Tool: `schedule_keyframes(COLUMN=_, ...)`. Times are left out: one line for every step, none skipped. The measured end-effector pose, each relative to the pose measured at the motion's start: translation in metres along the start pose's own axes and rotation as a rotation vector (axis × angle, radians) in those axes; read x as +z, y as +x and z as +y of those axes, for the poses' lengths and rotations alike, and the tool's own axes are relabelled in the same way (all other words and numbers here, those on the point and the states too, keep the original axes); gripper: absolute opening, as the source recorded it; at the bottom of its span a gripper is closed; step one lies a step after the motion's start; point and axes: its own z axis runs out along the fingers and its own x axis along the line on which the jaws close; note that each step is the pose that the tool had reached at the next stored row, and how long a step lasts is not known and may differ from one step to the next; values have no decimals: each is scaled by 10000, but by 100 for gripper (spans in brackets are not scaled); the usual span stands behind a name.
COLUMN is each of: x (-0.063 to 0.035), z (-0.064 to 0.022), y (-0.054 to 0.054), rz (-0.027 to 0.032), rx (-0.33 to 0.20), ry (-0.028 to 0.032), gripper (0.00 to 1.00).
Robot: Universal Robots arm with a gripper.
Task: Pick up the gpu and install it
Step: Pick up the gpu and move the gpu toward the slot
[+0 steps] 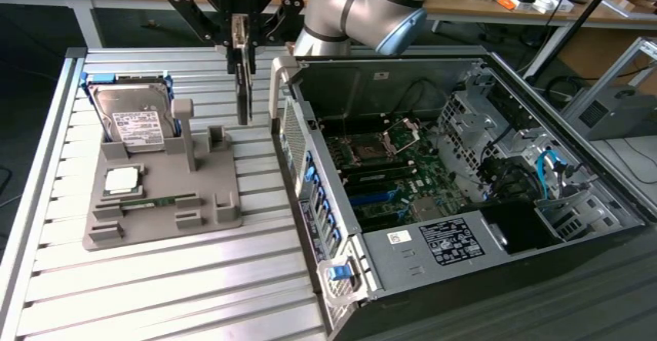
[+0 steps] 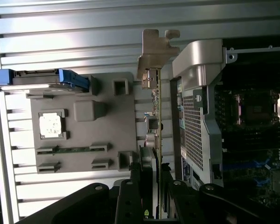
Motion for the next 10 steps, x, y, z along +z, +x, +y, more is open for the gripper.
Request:
schedule_keyframes(x=1, z=0, y=-3, rz=-1, rx=0, ry=4, gripper=27)
schedule_keyframes(x=0, z=0, y=-4, rz=-1, rx=0, ry=6, gripper=27)
schedule_keyframes(x=1, z=0, y=-6, rz=-1, rx=0, ry=9, gripper=27)
schedule_keyframes(x=1, z=1, y=-10, rz=-1, rx=-1, ry=13, gripper=27)
schedule_keyframes(x=0, z=1, y=-13, rz=-1, rx=-1, ry=16, gripper=27)
schedule_keyframes(x=1, z=1, y=-18, rz=-2, rx=0, ry=21, gripper=27)
schedule_keyframes(x=1, z=2, y=-22, rz=-2, rx=-1, ry=24, gripper=27)
schedule_keyframes(x=1, z=2, y=-24, rz=-3, rx=-1, ry=27, gripper=27)
schedule_keyframes(x=1, z=2, y=-28, rz=-3, rx=-1, ry=30, gripper=27)
schedule_keyframes(x=1, z=2, y=-31, rz=-3, rx=-1, ry=32, gripper=27)
